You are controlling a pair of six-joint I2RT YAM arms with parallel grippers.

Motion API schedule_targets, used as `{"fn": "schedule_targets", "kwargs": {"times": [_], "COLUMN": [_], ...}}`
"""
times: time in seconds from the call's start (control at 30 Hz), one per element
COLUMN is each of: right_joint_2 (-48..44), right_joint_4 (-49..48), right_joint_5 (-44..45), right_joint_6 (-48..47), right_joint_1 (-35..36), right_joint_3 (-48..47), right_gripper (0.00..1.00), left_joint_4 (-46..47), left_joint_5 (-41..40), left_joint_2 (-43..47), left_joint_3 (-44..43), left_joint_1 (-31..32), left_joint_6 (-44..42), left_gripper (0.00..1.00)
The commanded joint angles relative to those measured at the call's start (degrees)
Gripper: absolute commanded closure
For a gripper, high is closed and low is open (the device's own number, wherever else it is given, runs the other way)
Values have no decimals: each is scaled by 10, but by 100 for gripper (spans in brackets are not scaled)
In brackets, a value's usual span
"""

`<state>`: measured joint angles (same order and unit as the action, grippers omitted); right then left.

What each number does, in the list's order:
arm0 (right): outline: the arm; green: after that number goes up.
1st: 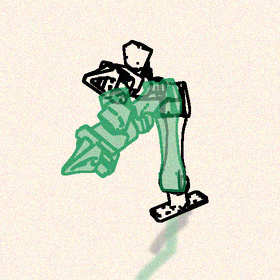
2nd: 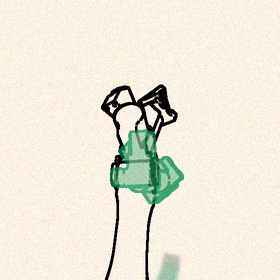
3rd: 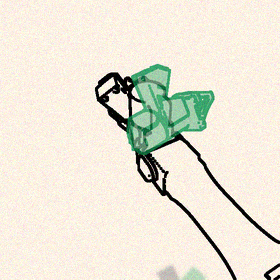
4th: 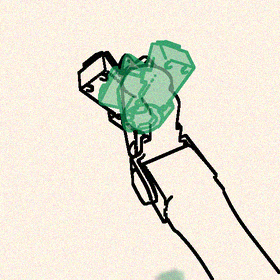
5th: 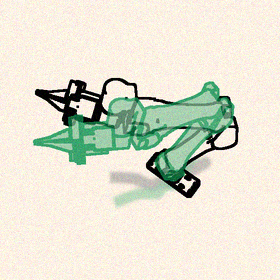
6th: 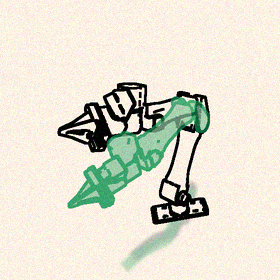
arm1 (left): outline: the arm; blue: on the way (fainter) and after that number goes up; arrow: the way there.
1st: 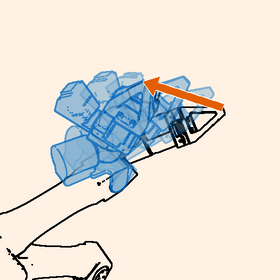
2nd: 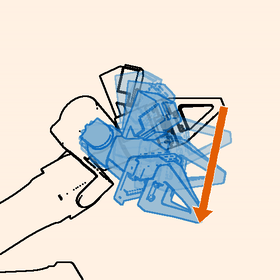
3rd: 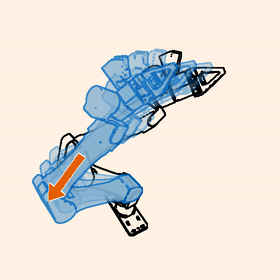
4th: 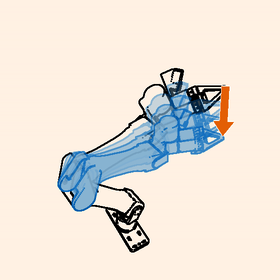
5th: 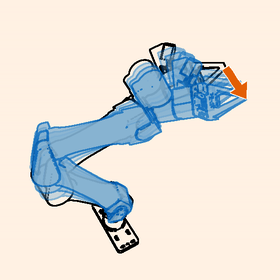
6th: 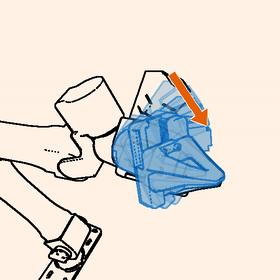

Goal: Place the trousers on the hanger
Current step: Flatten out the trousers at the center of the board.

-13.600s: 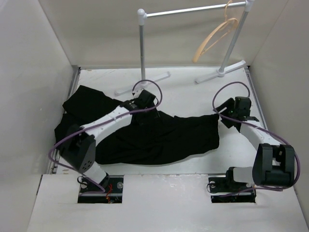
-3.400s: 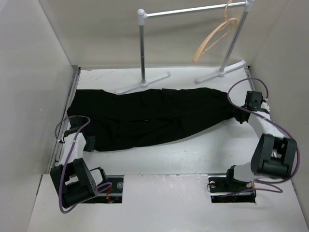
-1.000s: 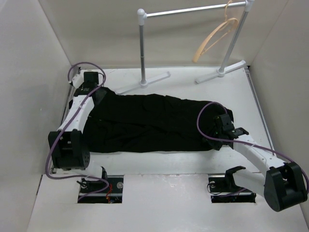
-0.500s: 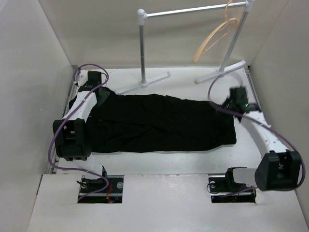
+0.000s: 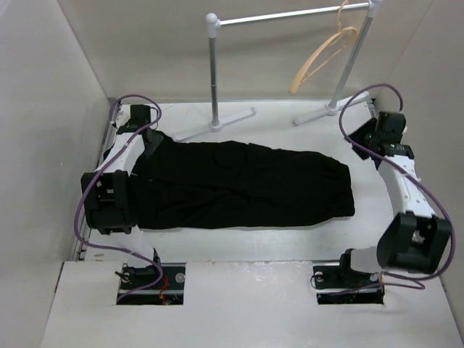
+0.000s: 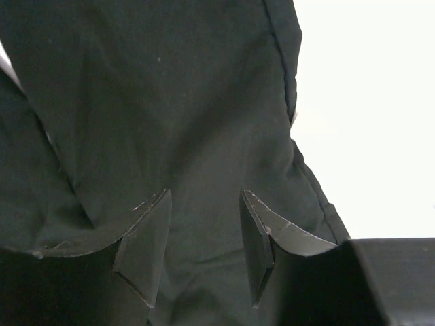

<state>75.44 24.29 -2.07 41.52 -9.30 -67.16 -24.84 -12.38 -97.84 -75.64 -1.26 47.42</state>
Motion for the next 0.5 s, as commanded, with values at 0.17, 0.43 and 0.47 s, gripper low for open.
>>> {"fn": "schedule_targets", "kwargs": {"times": [0.17,0.43,0.47], "right_joint_2": [136,208,215], "right_joint_4": [-84,-94,-93], "right_joint_5": [-12,11,19], "right_joint_6": [1,6,6], "right_joint_1": [-72,-75,-75], "right_joint_3": [32,45,48], "right_gripper": [45,46,46], "left_joint_4": [10,24,24], "left_joint_5": [-4,2,4], "left_joint_2": [-59,-117,-127], "left_joint_3": [-50,-86,-92], "left_joint_1": [-6,-17,-19], "left_joint_6": [-16,-27,-28], "left_gripper": [57,55,55]}}
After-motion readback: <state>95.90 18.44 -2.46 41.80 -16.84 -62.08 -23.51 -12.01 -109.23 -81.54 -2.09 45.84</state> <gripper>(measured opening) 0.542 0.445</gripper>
